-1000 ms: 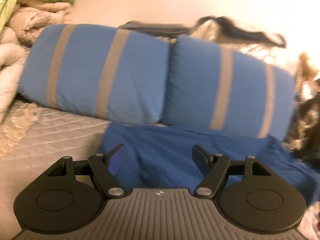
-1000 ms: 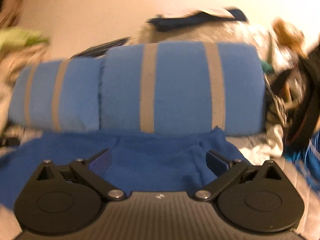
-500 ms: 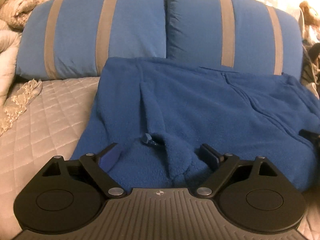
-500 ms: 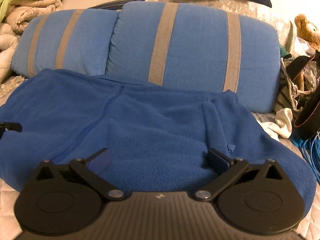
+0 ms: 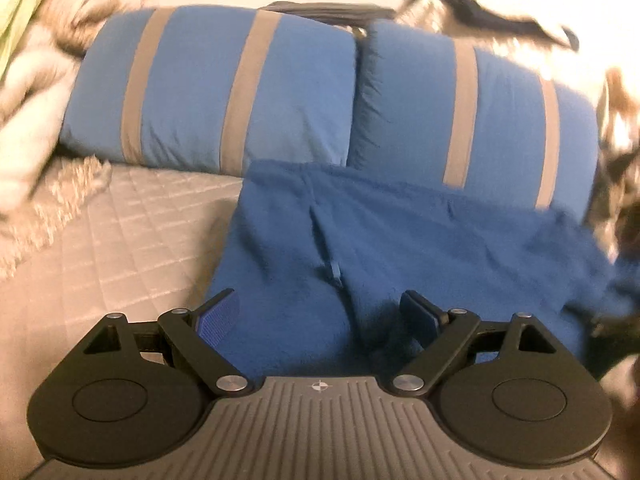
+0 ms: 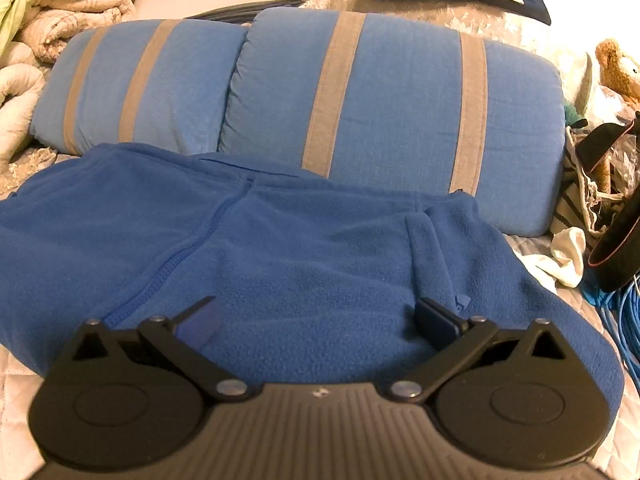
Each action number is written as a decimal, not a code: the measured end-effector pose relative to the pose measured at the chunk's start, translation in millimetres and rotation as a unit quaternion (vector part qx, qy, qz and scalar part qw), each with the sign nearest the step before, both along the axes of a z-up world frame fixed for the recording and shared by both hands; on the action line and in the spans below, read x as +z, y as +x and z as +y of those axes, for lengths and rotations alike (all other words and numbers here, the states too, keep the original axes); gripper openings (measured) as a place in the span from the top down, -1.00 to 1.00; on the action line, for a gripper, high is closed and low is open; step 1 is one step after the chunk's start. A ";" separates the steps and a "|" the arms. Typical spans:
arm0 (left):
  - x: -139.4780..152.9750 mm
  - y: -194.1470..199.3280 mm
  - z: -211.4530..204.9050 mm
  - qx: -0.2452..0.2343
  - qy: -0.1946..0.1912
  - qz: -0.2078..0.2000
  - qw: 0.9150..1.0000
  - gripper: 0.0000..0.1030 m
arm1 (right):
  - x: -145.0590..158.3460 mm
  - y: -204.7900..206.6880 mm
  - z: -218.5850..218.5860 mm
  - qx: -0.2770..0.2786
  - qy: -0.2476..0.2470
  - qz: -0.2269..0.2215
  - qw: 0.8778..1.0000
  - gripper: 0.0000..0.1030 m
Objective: Fold clothes
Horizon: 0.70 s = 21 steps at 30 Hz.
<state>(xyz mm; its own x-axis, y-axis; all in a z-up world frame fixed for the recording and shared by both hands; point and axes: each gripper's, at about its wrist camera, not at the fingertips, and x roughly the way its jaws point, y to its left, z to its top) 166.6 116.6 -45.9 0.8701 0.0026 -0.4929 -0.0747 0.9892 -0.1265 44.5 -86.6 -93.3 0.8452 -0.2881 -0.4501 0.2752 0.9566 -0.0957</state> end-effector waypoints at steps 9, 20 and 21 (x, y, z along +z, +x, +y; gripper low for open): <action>2.8 34.8 84.5 0.094 -0.151 0.131 0.975 -0.70 | 1.6 1.8 0.7 -0.001 0.000 0.007 1.000 -0.98; 5.2 38.4 102.8 0.045 -0.210 0.145 0.966 0.83 | 1.6 3.1 1.0 -0.001 0.000 0.009 1.000 -0.98; 12.7 39.0 97.3 0.036 -0.176 0.130 0.975 0.83 | 1.9 3.7 0.6 -0.001 0.001 0.010 1.000 -0.98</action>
<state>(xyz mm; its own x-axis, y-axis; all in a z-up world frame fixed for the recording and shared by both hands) 205.6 213.9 -33.2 0.7194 -0.1496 -0.6783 -0.2177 0.8788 -0.4246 48.3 -86.0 -91.4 0.8358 -0.2883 -0.4673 0.2744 0.9565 -0.0994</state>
